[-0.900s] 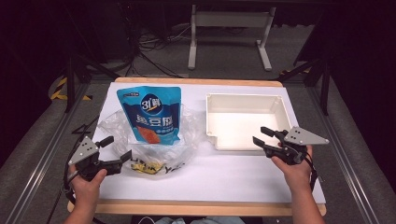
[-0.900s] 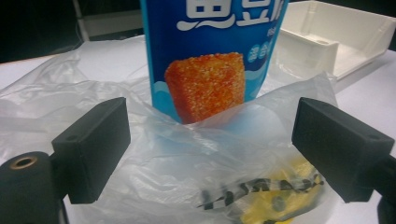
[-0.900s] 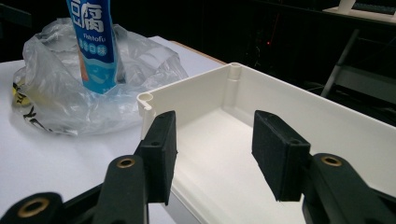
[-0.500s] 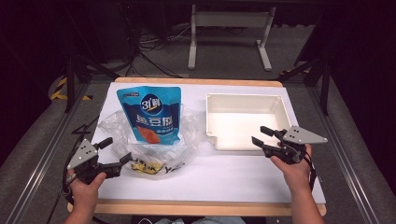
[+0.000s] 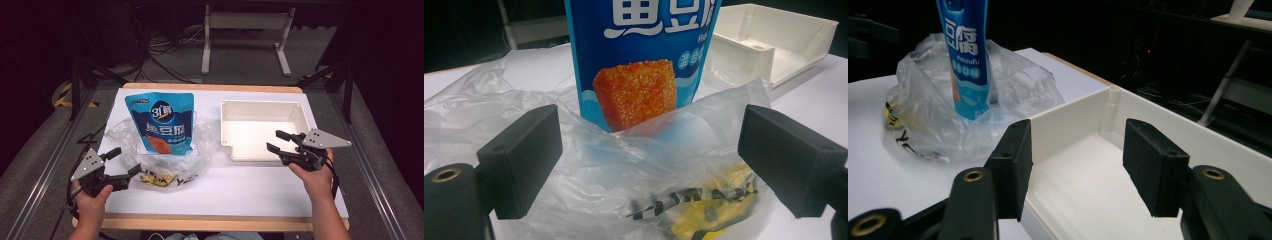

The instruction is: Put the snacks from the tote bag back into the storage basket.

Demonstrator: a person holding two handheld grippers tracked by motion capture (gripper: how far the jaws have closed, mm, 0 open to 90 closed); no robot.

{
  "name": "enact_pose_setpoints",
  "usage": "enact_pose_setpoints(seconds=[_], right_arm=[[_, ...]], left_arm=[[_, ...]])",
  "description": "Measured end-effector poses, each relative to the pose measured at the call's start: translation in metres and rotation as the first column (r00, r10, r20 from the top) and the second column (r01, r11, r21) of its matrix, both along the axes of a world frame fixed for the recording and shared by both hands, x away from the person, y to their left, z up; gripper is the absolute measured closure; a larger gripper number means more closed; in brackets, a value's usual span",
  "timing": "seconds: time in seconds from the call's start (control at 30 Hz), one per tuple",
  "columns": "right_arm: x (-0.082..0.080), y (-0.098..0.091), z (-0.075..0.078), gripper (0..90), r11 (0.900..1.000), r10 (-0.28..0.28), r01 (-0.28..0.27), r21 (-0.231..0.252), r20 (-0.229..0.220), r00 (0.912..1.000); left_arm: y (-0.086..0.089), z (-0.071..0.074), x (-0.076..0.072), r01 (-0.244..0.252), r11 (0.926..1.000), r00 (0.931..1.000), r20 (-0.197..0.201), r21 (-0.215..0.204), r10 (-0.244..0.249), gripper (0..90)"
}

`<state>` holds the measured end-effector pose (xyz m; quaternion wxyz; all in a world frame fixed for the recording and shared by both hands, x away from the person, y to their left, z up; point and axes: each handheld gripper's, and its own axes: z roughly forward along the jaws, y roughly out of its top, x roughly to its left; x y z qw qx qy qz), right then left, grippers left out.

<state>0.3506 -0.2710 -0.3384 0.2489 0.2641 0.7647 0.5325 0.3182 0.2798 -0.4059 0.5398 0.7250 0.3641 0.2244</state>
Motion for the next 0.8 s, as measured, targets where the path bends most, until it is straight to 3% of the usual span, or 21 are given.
enact_pose_setpoints(seconds=[0.33,0.43,0.8], right_arm=[[0.010,0.014,0.037,44.5,0.9984,0.055,-0.055,-0.014,0.022,0.9982],[0.011,0.015,0.046,44.5,0.9965,0.083,-0.083,0.006,0.027,0.9962],[0.025,0.033,0.061,42.5,0.9915,0.130,-0.130,0.002,0.023,0.9912]], left_arm=[[0.000,0.000,0.000,0.013,0.9999,0.9999,0.003,-0.005,-0.013,10.4],[0.000,0.000,0.000,0.020,0.9998,0.9998,0.002,0.001,-0.020,9.3],[-0.002,-0.001,0.000,0.020,0.9997,0.9998,0.001,0.012,-0.020,9.3]])
